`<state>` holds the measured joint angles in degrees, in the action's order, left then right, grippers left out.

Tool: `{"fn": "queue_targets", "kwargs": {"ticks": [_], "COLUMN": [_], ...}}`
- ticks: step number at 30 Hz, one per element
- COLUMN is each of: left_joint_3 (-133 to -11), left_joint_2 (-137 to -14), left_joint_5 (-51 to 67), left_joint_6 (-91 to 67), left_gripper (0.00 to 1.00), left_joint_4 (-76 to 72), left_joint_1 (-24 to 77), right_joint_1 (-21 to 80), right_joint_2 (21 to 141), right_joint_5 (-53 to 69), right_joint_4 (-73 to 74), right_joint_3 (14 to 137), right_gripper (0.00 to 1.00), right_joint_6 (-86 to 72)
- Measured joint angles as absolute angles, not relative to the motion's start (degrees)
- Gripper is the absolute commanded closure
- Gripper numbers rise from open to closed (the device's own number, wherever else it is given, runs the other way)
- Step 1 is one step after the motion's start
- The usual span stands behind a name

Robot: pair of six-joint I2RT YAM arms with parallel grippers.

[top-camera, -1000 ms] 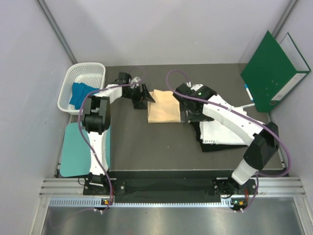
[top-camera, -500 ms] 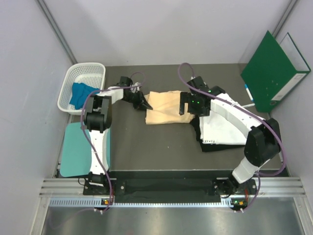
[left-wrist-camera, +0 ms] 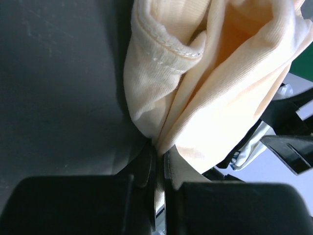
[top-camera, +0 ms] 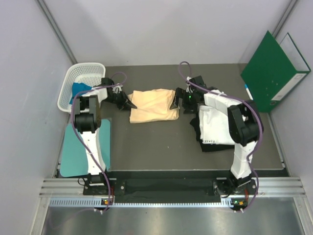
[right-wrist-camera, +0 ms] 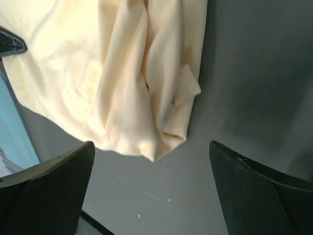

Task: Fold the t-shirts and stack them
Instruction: Put the neatly folded tshirt into the corner of the board with the right arm

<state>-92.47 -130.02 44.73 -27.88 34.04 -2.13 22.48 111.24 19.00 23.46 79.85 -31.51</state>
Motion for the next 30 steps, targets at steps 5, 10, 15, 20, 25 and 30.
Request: {"fn": "queue_targets", "kwargs": {"ticks": [5,10,15,20,25,30], "left_joint_3": [-92.51,-92.55,-92.64,-92.82,-92.95,-93.01], "left_joint_2": [-129.99,-129.99,-129.99,-129.99,-129.99,-129.99], "left_joint_5": [44.73,44.73,44.71,44.51,44.34,44.27], "left_joint_6": [-27.24,-27.05,-26.98,-26.83,-26.83,-26.65], "left_gripper": [1.00,1.00,1.00,1.00,1.00,0.54], "left_joint_4": [34.11,34.13,34.26,34.50,34.65,34.79], "left_joint_1": [-2.11,-2.11,-2.09,-2.09,-2.04,-2.04], "right_joint_1": [21.28,20.93,21.19,22.41,23.42,24.18], "right_joint_2": [116.25,117.86,120.66,124.46,127.22,128.09], "right_joint_5": [25.96,29.39,33.39,34.33,31.94,27.03], "right_joint_4": [17.47,12.32,9.28,10.61,14.70,23.46], "right_joint_3": [79.57,79.42,81.17,86.46,89.14,93.86], "right_gripper": [0.00,0.02,0.05,0.39,0.77,0.89], "right_joint_6": [-34.98,-38.28,-41.19,-41.45,-40.73,-37.74]}}
